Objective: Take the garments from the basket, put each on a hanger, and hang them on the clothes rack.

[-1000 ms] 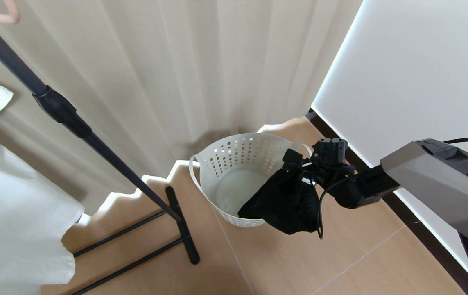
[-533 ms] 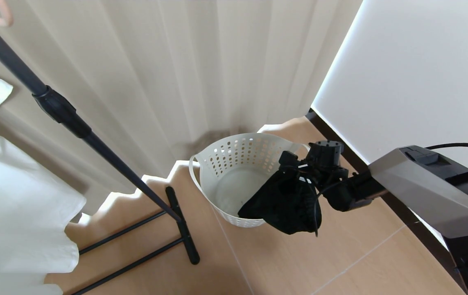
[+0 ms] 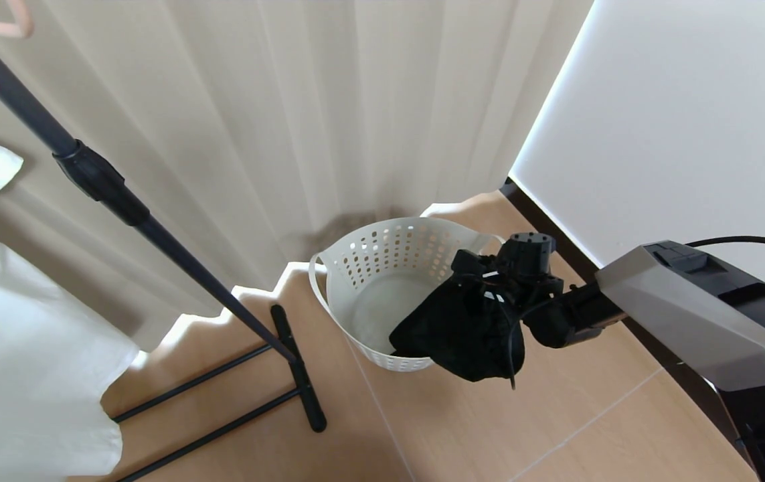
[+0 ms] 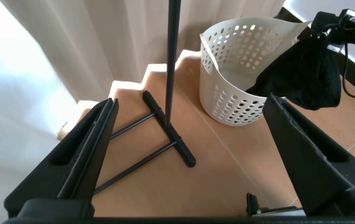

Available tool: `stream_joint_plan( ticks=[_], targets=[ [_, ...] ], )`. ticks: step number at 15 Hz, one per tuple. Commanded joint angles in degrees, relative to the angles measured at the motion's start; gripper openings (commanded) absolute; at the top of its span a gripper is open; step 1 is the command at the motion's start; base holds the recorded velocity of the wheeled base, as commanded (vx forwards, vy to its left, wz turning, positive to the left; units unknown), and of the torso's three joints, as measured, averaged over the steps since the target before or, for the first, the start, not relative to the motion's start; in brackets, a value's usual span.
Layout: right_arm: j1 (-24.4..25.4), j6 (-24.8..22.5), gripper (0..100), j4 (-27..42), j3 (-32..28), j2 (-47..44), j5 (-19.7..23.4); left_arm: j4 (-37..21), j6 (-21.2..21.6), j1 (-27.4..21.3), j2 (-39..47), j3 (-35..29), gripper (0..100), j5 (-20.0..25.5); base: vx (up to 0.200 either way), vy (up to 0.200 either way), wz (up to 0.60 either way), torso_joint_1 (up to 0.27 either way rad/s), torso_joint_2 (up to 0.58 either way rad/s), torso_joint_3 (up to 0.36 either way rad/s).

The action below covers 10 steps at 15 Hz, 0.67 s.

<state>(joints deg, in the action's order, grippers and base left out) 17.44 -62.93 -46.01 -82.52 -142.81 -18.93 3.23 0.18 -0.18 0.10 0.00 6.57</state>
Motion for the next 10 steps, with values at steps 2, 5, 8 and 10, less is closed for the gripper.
stream_joint_plan(
  ticks=[2, 5, 8, 10],
  targets=[
    [0.05, 0.26, 0, -0.14, 0.08, 0.25, 0.12, -0.07, -0.01, 0.01, 0.08, 0.00, 100, 0.02, 0.000, 0.000, 0.00, 0.000, 0.00, 0.000],
    [0.66, 4.66, 0, -3.39, 5.17, 5.97, 0.30, 0.02, -0.01, 0.01, 0.08, 0.00, 100, 0.02, 0.000, 0.000, 0.00, 0.000, 0.00, 0.000],
    [3.12, 16.26, 0, -2.86, 18.45, 22.84, 0.21, 0.02, -0.18, 0.01, 0.08, 0.00, 100, -0.07, 0.000, 0.000, 0.00, 0.000, 0.00, 0.000],
    [6.20, 24.17, 0, -1.63, 26.00, 35.50, 0.21, 0.02, -0.36, 0.01, 0.08, 0.00, 100, -0.68, 0.000, 0.000, 0.00, 0.000, 0.00, 0.000]
  ],
)
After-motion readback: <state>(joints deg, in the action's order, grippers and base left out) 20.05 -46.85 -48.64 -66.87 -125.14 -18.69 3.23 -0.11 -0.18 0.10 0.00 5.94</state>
